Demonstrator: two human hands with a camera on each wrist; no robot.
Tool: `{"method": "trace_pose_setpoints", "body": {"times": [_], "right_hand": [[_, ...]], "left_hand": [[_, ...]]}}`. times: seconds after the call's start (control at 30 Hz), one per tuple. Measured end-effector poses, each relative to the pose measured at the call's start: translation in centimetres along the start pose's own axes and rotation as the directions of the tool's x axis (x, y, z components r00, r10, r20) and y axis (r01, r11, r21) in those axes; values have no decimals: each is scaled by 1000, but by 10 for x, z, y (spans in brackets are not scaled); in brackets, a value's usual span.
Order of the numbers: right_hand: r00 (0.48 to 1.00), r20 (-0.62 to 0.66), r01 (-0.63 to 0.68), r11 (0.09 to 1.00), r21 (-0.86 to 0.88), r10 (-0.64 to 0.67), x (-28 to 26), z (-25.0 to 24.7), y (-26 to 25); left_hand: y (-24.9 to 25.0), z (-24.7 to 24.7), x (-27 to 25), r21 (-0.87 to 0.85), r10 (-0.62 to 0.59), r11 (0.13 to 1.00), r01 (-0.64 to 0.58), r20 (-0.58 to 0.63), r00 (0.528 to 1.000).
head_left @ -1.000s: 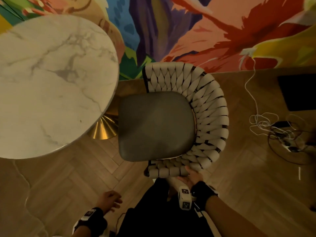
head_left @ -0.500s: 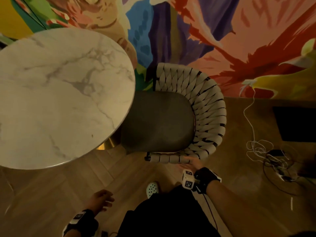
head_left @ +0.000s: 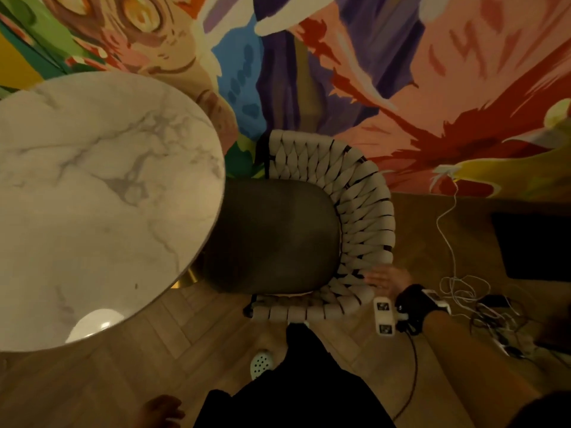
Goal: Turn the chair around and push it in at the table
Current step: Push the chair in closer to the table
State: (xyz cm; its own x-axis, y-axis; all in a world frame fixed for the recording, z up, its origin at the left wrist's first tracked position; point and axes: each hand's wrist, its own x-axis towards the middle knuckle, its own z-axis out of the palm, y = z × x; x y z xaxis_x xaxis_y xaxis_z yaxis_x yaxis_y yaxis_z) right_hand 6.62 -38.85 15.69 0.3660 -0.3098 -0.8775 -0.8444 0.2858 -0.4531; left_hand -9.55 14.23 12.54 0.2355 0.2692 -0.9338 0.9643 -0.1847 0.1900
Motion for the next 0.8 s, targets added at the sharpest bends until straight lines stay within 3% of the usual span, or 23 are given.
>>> {"method": "trace_pose_setpoints", "body": {"times": [0.13,0.3,0.37,0.5,0.63,0.8], "right_hand": [[990,-135,29,999,-46,-35,41,-36,-55],[982,-172,26,954,-300,-81,77,-36,-93],[981,-177,11,928,-373,-83,89,-31,-100],[978,-208,-133,857,-498,31,123,-26,-96],[985,-168,-91,734,-673,-32,119,-10,-104],[983,-171,-65,748,-660,-66,116,-2,-114]], "left_hand": [[45,23,-16,18,46,999,-46,-12,999],[81,40,-32,0,101,995,-101,-48,994],[82,41,-36,-19,107,994,-108,-77,991],[62,39,-37,-32,28,999,-31,-98,995],[38,46,-37,-39,-62,998,59,-99,993],[42,58,-31,-36,-85,996,82,-92,992]]}}
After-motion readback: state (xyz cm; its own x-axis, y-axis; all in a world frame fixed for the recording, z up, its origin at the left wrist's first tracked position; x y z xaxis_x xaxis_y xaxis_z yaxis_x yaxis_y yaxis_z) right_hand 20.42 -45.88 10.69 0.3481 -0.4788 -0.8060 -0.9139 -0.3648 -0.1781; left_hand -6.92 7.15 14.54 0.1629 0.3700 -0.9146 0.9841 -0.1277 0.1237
